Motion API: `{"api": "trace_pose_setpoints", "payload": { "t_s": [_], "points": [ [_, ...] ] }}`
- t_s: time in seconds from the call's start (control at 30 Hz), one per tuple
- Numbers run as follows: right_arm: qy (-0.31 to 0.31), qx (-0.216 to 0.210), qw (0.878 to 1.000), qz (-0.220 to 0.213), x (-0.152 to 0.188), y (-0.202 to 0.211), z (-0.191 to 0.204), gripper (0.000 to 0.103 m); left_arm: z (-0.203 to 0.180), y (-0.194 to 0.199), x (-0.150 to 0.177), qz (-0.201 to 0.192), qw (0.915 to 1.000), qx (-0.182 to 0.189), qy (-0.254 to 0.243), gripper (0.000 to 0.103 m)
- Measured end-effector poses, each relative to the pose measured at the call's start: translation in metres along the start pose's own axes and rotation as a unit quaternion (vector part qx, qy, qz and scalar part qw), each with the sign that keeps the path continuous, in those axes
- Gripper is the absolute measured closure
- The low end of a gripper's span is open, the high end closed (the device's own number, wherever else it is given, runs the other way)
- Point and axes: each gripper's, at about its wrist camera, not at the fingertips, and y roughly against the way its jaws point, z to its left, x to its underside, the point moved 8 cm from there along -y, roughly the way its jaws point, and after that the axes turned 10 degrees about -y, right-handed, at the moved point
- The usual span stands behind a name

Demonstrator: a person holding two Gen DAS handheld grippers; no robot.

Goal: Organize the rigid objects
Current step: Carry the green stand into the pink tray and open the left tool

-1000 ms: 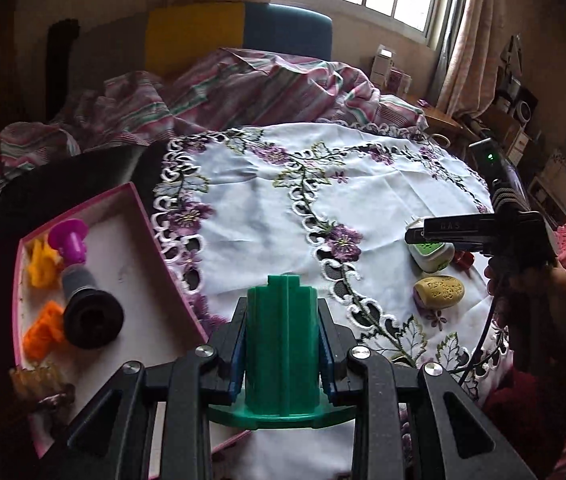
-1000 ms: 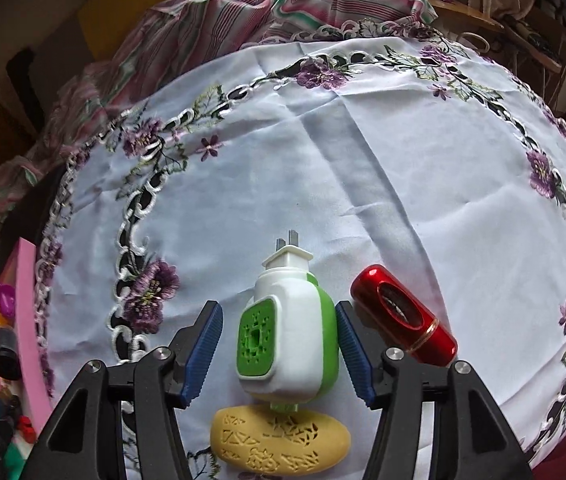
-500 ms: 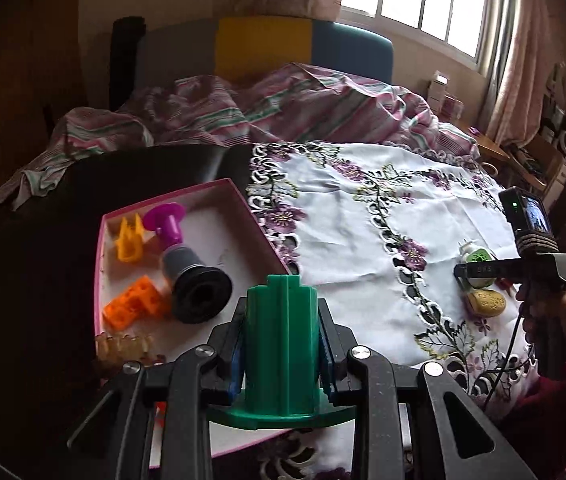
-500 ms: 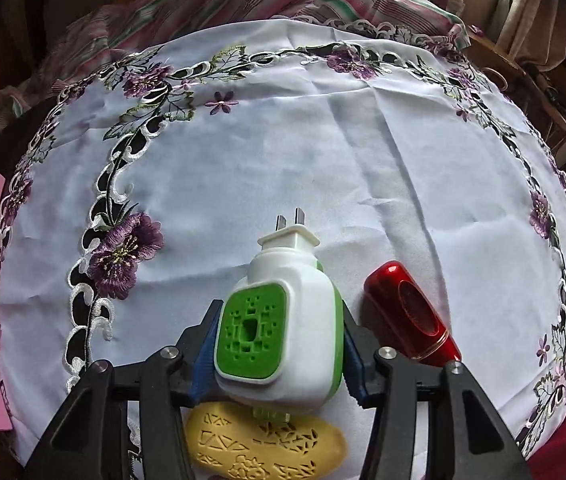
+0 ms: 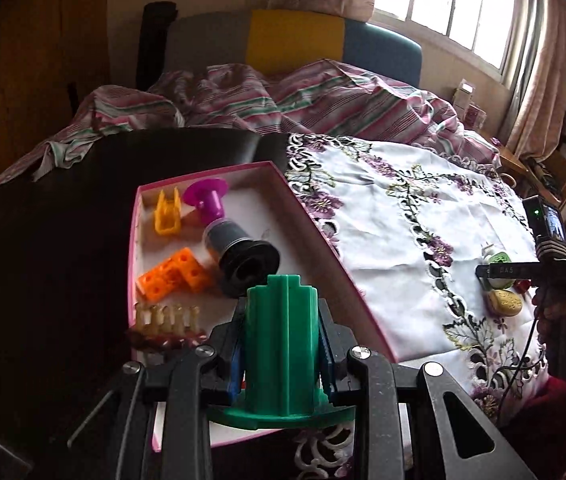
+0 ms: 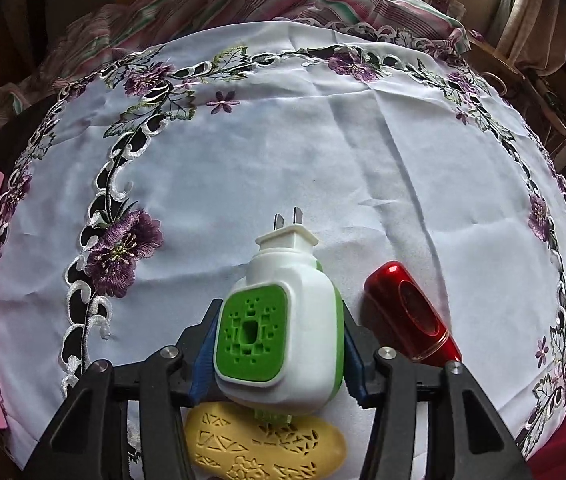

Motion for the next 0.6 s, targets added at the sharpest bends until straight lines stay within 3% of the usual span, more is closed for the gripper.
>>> {"api": "trace_pose_setpoints", "payload": {
  "t_s": [0.6],
  "points": [
    [0.023, 0.01, 1.0, -0.007, 0.002, 0.002, 0.001, 0.051, 0.046, 0.01, 0.029, 0.013, 0.9984, -0.032, 0.045, 0.073]
  ]
}}
